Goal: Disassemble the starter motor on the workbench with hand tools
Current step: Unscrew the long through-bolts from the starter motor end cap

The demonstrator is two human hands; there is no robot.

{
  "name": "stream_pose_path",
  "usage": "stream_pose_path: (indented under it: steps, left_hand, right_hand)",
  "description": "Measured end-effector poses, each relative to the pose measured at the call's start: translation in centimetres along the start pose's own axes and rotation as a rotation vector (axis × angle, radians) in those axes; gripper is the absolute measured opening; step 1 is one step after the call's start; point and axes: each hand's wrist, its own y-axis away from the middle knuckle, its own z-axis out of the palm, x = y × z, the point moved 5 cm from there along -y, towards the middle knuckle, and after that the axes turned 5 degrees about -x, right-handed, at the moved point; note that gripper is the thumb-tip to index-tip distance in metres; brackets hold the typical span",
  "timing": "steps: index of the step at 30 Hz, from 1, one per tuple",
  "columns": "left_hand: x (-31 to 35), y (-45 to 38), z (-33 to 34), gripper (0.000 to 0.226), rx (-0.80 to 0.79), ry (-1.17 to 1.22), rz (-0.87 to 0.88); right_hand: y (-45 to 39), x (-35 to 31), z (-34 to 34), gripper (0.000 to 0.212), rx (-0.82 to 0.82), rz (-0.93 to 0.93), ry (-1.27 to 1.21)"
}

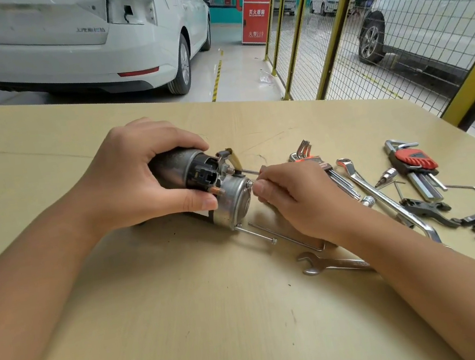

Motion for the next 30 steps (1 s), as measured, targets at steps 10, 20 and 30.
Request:
stream_pose_path:
  steps: [10,20,30]
  left_hand:
    - [0.07,-0.03,-0.1,0.065,-0.001,0.005,-0.009]
    - [0.16,-0.01,-0.12,0.068,0.003,-0.005,-0.002]
    - [0.25,0.01,-0.11,0.067,-0.006,-0.021,0.016]
  right_hand:
    - [0.08,-0.04,-0.05,0.025,-0.023,0.009,-0.063]
    - [0.19,-0.13,-0.52,0.014,0.072,0.008,-0.115]
    - [0.24,-0.13,-0.85,0.01,0.14,0.013,-0.106]
